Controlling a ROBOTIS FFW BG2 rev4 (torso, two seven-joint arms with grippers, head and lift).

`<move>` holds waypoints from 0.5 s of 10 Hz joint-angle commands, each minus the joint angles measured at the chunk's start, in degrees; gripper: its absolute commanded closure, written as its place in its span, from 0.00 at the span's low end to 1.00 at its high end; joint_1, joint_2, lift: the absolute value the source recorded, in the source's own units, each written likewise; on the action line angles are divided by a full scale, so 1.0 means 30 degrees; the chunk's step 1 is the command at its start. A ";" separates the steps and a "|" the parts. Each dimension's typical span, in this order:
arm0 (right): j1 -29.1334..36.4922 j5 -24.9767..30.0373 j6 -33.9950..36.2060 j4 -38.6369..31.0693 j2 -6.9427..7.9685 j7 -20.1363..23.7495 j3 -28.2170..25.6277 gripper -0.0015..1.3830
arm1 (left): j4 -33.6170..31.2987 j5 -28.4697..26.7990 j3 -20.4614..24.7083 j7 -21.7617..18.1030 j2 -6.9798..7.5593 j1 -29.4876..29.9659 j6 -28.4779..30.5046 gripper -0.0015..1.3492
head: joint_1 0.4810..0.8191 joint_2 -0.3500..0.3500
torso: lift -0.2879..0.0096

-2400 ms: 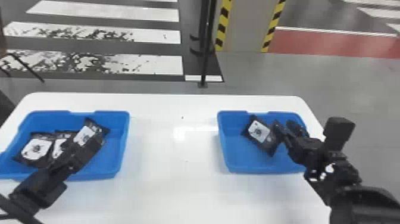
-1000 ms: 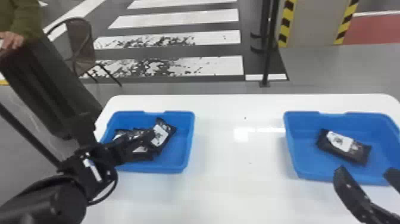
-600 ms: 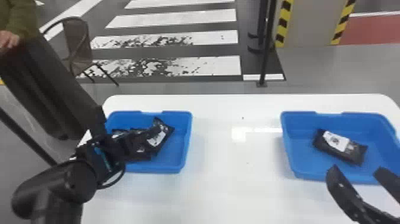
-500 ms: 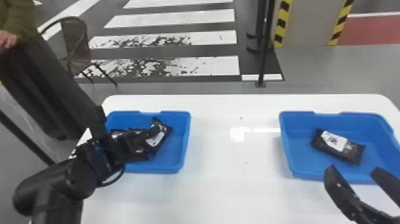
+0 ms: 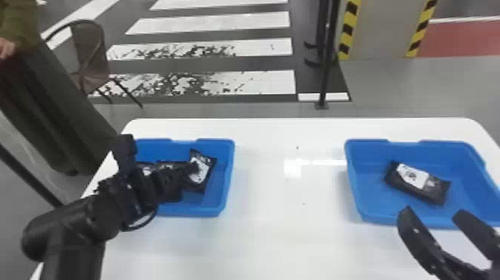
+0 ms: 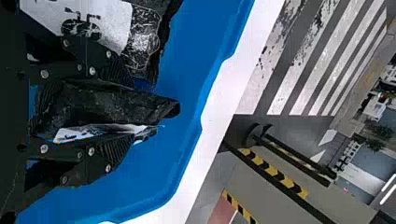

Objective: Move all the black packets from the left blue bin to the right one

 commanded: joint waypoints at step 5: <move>-0.0049 -0.0532 0.0000 0.0192 -0.0012 0.0070 0.0035 0.14 | -0.0221 -0.0795 0.0321 -0.1754 0.0059 0.0761 -0.1741 0.89 | 0.63 0.69 | 0.50</move>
